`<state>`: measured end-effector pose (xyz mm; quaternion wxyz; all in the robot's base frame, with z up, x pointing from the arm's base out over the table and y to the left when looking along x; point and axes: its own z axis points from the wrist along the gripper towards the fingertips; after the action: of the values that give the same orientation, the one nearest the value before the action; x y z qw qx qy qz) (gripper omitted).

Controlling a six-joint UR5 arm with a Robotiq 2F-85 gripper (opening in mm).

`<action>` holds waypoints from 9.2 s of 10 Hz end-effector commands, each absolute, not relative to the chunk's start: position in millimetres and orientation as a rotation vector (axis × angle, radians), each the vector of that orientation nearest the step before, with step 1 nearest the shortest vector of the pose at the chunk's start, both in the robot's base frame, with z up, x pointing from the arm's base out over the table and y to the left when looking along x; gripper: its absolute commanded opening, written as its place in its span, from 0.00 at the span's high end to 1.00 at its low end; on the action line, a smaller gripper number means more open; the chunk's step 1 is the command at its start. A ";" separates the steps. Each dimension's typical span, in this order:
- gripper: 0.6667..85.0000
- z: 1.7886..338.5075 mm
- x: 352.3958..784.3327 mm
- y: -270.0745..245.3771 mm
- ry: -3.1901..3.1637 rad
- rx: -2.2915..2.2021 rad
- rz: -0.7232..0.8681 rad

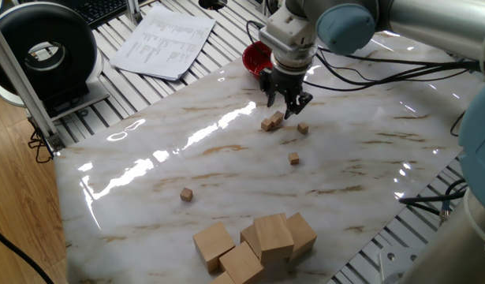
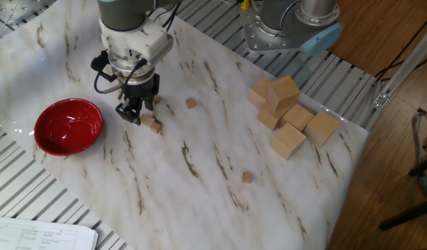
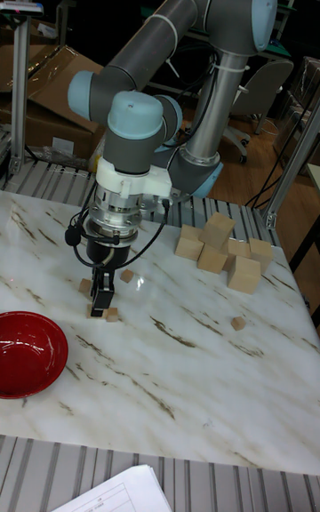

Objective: Stack the blocks into a pyramid shape

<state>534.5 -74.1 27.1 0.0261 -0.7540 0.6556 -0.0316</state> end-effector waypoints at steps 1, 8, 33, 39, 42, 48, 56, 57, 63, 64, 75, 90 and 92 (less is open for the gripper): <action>0.41 26.7 542.8 -63.3 2.027 -2.308 -0.104; 0.42 20.6 540.7 -53.7 2.046 -2.280 -0.075; 0.51 66.8 514.1 -85.0 2.216 -2.189 -0.100; 1.00 87.8 563.2 -103.1 2.386 -1.827 -0.556; 1.00 94.0 565.0 -81.1 2.604 -1.401 -0.338; 1.00 90.0 550.1 -98.0 2.653 -1.377 -0.351; 1.00 82.2 561.3 -82.6 2.375 -1.850 -0.370; 1.00 73.1 562.8 -74.5 2.359 -1.896 -0.323; 1.00 38.5 537.1 2.0 2.474 -1.813 -0.067; 1.00 34.4 546.7 0.4 2.476 -1.789 -0.098; 0.77 30.3 538.8 3.3 1.937 -2.483 -0.105; 0.39 24.9 543.2 -11.9 1.962 -2.443 -0.063; 0.50 21.8 539.9 -9.0 2.016 -2.372 -0.020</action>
<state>541.3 -13.2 24.1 0.0000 -0.7845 0.6198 -0.0217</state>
